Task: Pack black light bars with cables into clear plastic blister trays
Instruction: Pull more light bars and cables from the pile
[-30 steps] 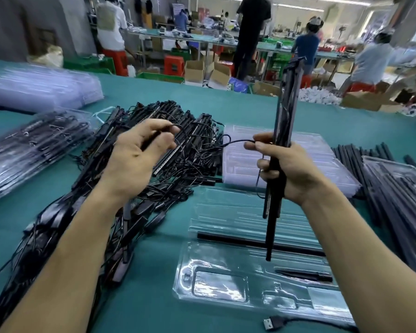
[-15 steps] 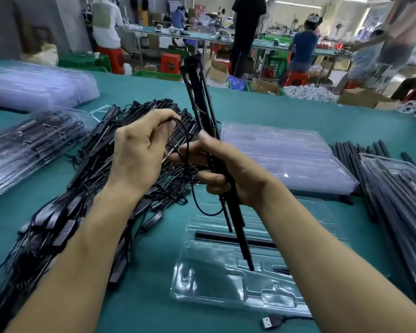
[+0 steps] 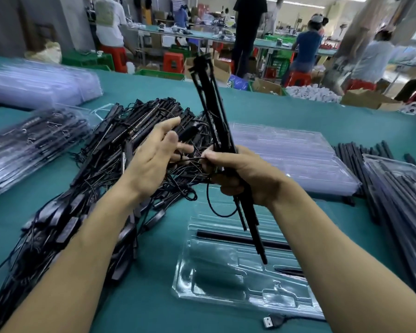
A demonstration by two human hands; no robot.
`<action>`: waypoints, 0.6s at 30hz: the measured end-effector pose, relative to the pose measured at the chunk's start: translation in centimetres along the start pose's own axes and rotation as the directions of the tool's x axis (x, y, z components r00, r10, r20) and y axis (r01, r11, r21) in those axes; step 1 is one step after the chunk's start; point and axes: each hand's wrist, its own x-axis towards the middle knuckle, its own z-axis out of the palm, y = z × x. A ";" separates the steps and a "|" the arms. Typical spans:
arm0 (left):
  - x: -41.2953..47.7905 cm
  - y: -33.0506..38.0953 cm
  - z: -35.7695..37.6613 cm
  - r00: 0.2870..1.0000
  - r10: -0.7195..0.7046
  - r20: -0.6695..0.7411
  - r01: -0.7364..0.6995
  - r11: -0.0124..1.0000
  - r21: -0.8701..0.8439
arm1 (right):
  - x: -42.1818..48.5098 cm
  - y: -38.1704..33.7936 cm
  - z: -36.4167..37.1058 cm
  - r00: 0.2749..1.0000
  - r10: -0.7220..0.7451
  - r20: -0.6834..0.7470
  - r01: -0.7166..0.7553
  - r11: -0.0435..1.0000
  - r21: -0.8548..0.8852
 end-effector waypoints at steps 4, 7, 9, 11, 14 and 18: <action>-1.9 -0.6 -0.7 0.997 -0.057 0.048 0.057 0.998 0.004 | 0.4 -0.1 -1.2 0.966 -0.014 -0.259 0.058 0.985 0.164; -2.7 -1.0 -1.0 0.997 -0.068 -0.034 0.075 0.948 0.311 | 0.2 -0.3 -2.5 0.906 -0.006 -0.424 0.105 0.972 0.211; -3.2 -1.2 -1.4 0.992 -0.111 -0.063 0.127 0.923 0.364 | -0.2 -0.3 -3.3 0.872 -0.012 -0.489 0.113 0.978 0.177; -3.7 -1.2 -2.0 0.985 -0.089 -0.150 0.137 0.929 0.343 | -0.7 -0.2 -4.1 0.847 -0.018 -0.532 0.103 0.986 0.130; -3.3 0.2 -2.6 0.955 0.038 -0.294 0.068 0.938 0.341 | -1.2 0.1 -4.6 0.826 -0.031 -0.563 0.012 0.999 -0.037; -0.6 4.4 -0.4 0.931 0.281 -0.234 -0.148 0.875 0.461 | -1.3 0.9 -4.1 0.719 -0.141 -0.681 -0.015 0.976 -0.217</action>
